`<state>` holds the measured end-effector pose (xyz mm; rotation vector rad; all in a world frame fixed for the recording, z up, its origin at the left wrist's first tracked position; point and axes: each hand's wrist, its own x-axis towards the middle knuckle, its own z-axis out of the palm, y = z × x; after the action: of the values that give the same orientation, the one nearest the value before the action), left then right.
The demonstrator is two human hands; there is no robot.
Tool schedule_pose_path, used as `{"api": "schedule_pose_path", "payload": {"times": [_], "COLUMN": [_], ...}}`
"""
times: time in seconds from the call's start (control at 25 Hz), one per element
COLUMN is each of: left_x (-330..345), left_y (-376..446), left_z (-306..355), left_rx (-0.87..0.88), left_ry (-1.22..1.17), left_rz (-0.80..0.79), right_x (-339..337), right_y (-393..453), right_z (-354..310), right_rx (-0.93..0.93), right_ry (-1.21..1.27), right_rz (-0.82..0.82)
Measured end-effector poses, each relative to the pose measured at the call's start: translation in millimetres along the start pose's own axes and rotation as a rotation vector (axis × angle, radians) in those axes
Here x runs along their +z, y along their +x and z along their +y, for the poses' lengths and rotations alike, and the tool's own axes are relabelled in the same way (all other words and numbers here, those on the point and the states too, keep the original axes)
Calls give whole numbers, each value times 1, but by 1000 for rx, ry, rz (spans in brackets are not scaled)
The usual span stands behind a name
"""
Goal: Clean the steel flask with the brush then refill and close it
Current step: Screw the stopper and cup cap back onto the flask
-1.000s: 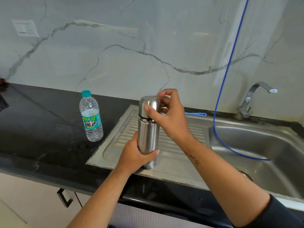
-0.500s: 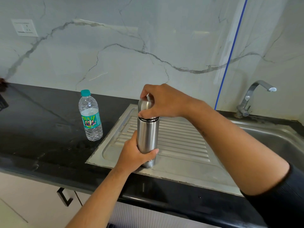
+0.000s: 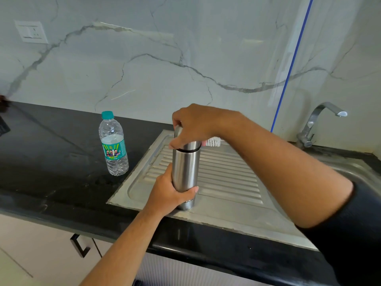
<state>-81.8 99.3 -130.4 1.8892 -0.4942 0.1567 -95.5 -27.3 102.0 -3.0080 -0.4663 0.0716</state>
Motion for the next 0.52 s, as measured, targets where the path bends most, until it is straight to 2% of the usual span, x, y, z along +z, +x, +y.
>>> {"api": "schedule_pose_path", "payload": {"times": [0.12,0.28,0.32,0.52], "left_x": [1,1,1,1], "left_y": [0,0,-1,0], "left_z": [1,1,1,3], "left_rx": [-3,-10,-11,-13], "left_ry": [4,5,8,2], "left_rz": [15,4,3,10], "right_x": [10,-13,-16,3], "right_y": [3,-5,-5,0], "right_z": [-14,-18,-17,-16], "right_rx": [100,66,46,148], "right_ry": [-121,-159,-176,-108], "right_rz": [75,-135,-146,2]}}
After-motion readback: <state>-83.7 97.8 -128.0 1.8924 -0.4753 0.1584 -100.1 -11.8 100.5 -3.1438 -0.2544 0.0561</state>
